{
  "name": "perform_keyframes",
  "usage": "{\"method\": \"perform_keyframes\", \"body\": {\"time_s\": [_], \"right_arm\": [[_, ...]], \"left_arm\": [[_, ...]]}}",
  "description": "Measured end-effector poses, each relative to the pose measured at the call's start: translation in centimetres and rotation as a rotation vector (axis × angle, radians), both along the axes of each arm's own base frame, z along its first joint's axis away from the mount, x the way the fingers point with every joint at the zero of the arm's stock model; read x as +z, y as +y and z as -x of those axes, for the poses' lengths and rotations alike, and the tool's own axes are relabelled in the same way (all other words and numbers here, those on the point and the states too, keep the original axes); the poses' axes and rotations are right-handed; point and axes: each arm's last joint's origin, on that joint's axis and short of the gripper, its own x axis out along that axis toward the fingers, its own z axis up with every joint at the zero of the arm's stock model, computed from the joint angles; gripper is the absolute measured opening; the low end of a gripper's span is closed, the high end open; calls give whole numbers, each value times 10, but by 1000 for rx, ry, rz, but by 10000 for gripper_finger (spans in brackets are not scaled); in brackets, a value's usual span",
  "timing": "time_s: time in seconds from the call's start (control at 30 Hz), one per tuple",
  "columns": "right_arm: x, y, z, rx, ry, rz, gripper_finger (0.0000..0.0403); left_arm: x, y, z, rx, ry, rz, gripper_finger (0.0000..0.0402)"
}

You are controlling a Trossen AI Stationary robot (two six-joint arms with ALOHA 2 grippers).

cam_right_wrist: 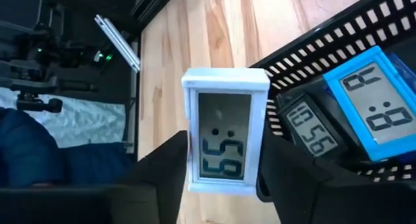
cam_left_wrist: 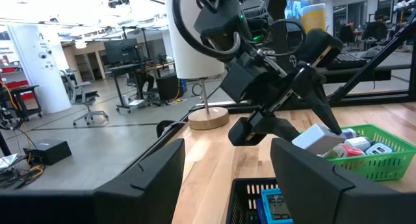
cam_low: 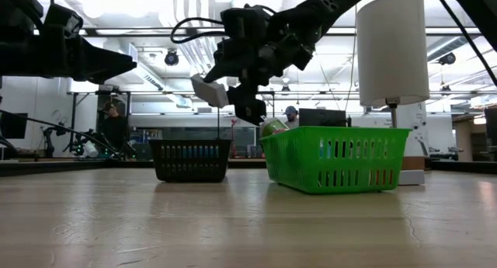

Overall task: Pick & Place Office items
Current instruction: Put the top white digital clock into the black bin, then put the white digital clock into the black bin

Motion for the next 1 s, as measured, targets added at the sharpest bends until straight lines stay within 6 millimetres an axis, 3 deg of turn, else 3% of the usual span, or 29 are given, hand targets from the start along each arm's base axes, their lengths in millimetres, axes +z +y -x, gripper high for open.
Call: {"method": "perform_keyframes", "body": {"time_s": [0.3, 0.57, 0.77, 1.0], "right_arm": [[1, 1, 0, -9, -2, 16, 229], [7, -5, 6, -49, 23, 37, 235], [48, -17, 41, -243, 165, 151, 235], [84, -1, 94, -525, 479, 264, 237]], "left_arm": [[0, 0, 0, 0, 0, 0, 234], [0, 0, 0, 0, 0, 0, 234], [0, 0, 0, 0, 0, 0, 234], [0, 0, 0, -1, 0, 0, 234]]}}
